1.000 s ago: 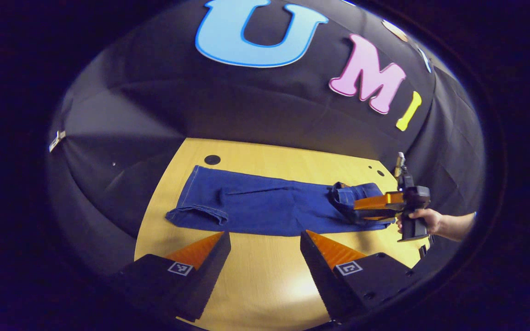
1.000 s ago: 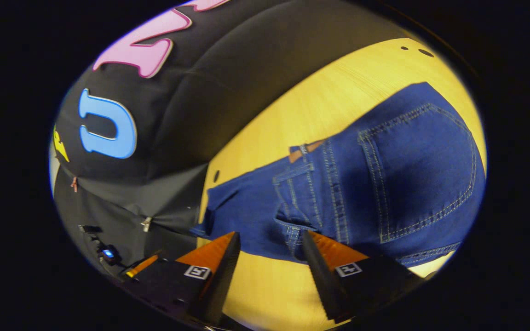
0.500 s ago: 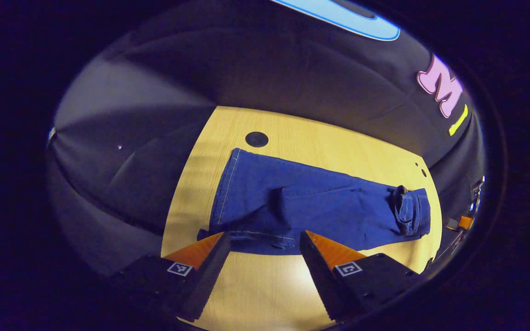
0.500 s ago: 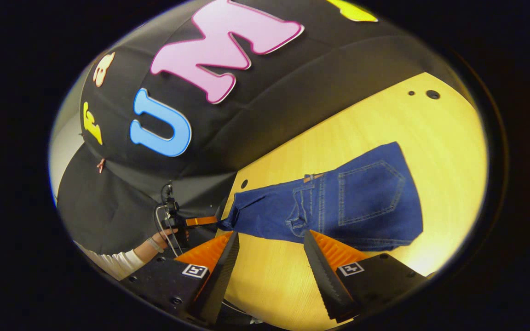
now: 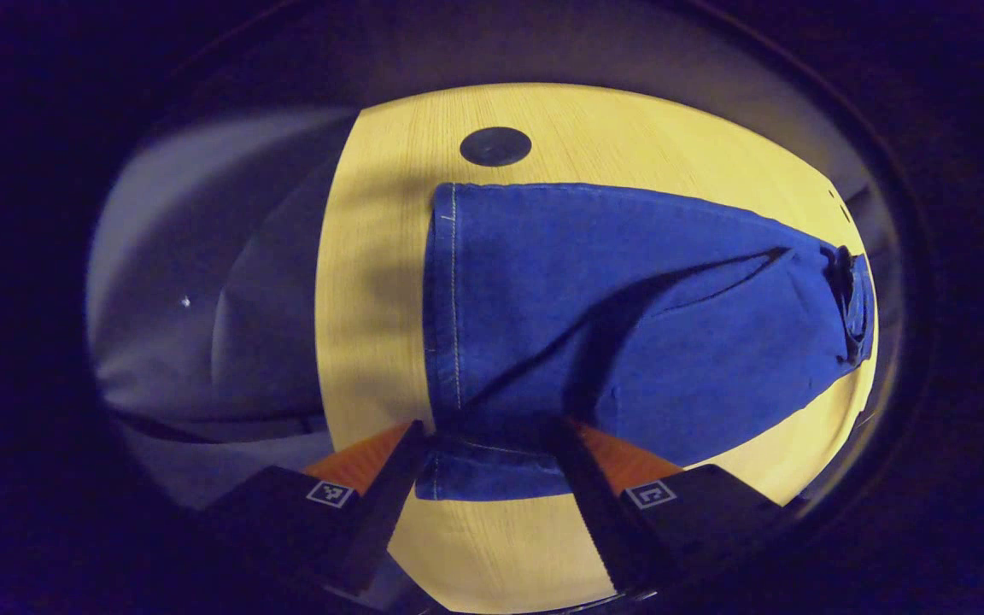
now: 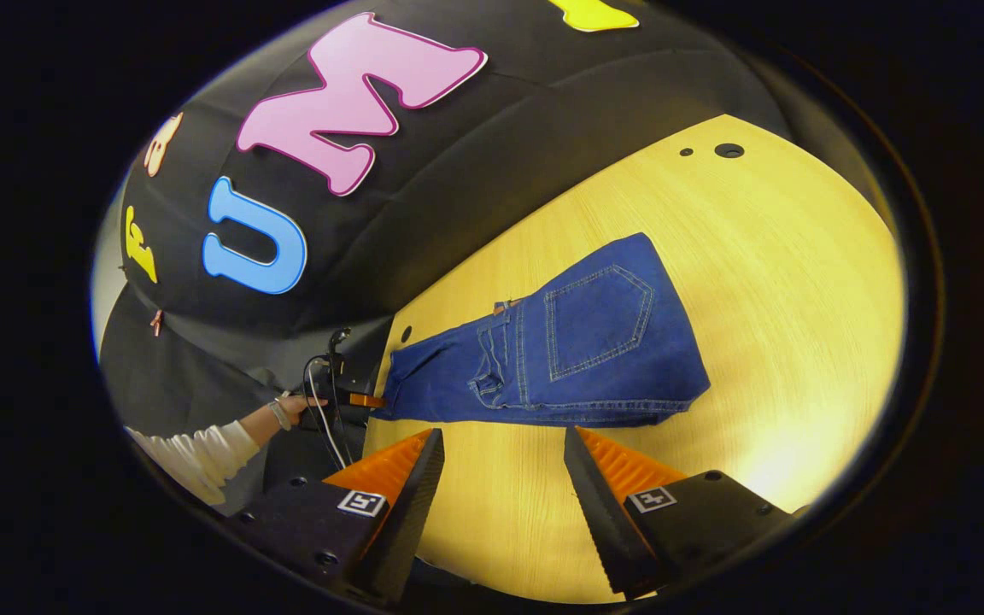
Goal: Grasp the waist and the cuffs of the jeans and fold them to make the two legs overlap; first hold the waist and fold one-third of the jeans toward the cuffs, then hold the cuffs and fold the remaining one-third in the same direction to finish folding.
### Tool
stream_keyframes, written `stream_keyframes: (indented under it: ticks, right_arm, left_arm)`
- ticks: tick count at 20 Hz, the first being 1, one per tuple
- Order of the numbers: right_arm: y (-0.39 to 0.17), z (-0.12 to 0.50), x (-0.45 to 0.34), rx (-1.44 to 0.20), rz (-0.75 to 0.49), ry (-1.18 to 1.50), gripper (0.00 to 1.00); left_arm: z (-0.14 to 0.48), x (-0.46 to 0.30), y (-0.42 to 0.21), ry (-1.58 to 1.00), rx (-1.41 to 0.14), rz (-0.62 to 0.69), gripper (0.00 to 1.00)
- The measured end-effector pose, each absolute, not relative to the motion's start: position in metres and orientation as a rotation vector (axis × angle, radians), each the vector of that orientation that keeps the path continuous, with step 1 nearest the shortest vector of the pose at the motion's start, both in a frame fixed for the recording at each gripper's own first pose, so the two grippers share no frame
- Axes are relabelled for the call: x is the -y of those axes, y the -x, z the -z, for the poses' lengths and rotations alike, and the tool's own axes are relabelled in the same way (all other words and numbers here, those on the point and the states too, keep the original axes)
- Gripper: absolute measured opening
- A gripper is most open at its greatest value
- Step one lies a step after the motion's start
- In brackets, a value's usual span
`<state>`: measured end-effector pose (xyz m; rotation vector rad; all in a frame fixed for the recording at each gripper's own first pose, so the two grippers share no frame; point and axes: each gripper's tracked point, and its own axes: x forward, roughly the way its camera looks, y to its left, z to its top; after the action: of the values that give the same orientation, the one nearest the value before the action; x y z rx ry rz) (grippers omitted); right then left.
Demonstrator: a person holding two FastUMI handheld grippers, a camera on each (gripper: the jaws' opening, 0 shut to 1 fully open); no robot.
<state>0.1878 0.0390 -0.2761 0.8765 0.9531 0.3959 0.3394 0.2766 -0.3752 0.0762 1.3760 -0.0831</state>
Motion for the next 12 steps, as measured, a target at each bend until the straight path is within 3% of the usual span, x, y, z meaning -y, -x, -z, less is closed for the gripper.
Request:
stream_keyframes:
  ticks: [1, 5, 9, 10, 11, 12]
  right_arm:
    - [-0.188, 0.275, -0.038, -0.956, -0.396, -0.880, 0.87]
    - [-0.186, 0.278, -0.039, -0.977, -0.394, -0.879, 0.87]
    - [-0.186, 0.279, -0.044, -1.000, -0.397, -0.899, 0.87]
    - [-0.187, 0.278, -0.046, -0.999, -0.400, -0.906, 0.87]
    - [-0.187, 0.277, -0.047, -0.995, -0.406, -0.909, 0.87]
    - [-0.186, 0.275, -0.049, -0.994, -0.413, -0.910, 0.87]
  left_arm:
    - [0.374, -0.278, -0.335, -0.077, -1.395, 0.109, 0.95]
    - [0.378, -0.276, -0.342, -0.027, -1.333, 0.118, 0.99]
    - [0.376, -0.268, -0.337, 0.005, -1.337, 0.110, 0.95]
    - [0.376, -0.262, -0.340, 0.009, -1.323, 0.114, 0.88]
    - [0.374, -0.252, -0.340, 0.035, -1.309, 0.122, 0.65]
    - [0.373, -0.249, -0.342, 0.050, -1.289, 0.106, 0.57]
